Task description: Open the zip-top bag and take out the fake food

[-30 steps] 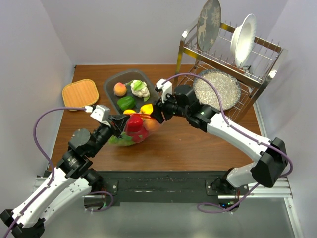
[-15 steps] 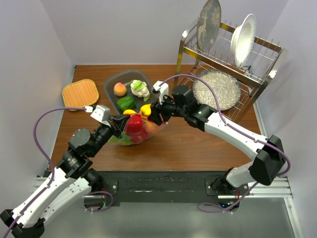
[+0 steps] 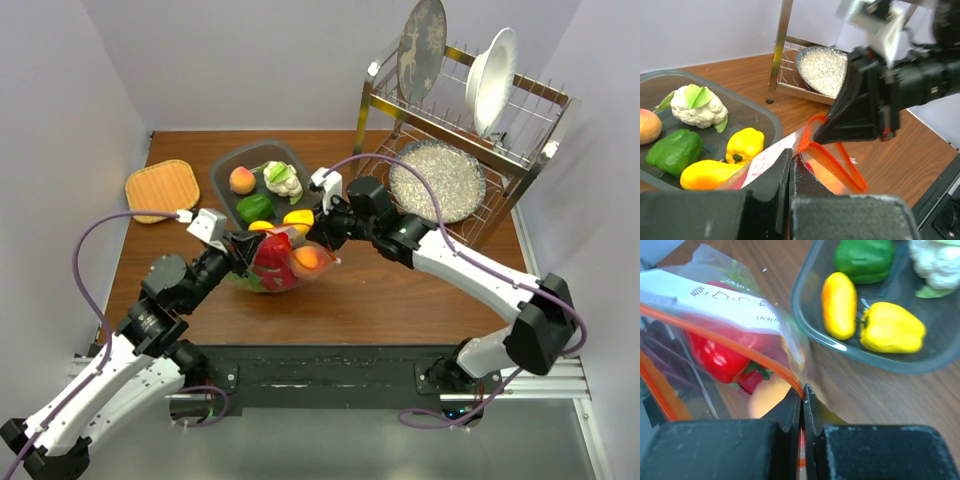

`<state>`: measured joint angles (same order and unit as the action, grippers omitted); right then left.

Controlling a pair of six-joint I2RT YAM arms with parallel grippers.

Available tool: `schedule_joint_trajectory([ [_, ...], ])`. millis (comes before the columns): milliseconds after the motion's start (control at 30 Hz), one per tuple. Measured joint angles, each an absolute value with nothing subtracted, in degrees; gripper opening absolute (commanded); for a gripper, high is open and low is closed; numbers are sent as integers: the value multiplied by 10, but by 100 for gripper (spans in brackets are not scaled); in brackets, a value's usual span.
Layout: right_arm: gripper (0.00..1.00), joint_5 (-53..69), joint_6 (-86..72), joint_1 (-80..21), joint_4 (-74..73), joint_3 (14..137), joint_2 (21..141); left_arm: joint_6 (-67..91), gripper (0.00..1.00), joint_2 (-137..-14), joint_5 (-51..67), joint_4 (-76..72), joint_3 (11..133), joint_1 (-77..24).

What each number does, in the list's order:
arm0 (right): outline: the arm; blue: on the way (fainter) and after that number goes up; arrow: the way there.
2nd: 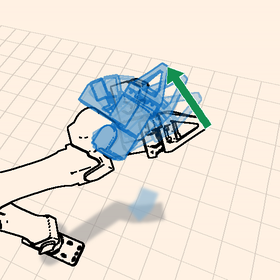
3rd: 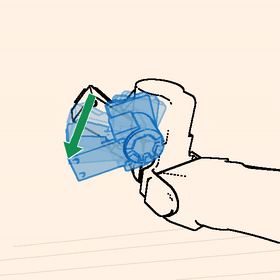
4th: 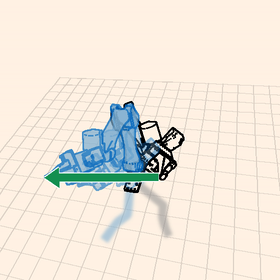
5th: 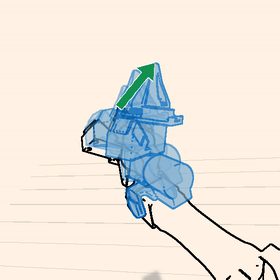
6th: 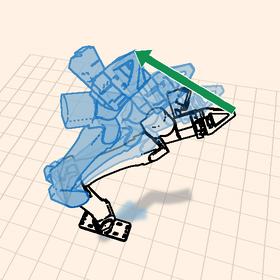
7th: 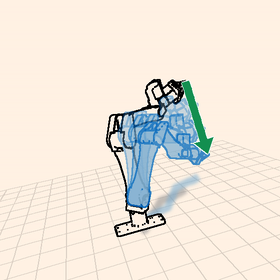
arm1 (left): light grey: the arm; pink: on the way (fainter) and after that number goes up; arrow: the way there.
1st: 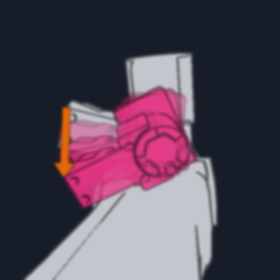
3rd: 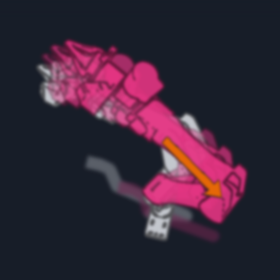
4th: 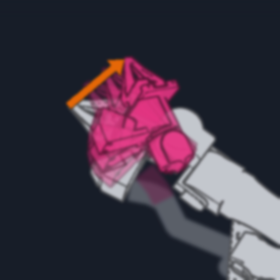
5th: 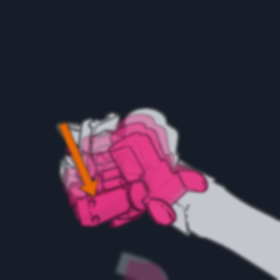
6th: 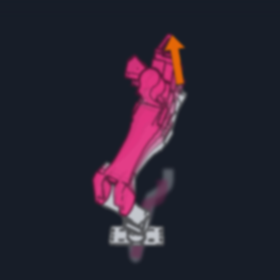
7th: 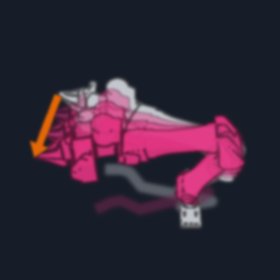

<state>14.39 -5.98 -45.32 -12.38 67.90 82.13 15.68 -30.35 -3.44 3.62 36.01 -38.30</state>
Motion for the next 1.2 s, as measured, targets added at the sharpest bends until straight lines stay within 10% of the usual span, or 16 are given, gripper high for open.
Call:
schedule_joint_trajectory([
  [167,0,99,-90,-453,-173,679,748,170,0,-359,-25,81,420,-383],
  [433,0,20,-163,-453,-280,692,678,187,44,-420,3,148,476,-383],
  [1200,0,-158,-292,-558,-351,777,788,208,43,-469,107,279,561,-520],
])
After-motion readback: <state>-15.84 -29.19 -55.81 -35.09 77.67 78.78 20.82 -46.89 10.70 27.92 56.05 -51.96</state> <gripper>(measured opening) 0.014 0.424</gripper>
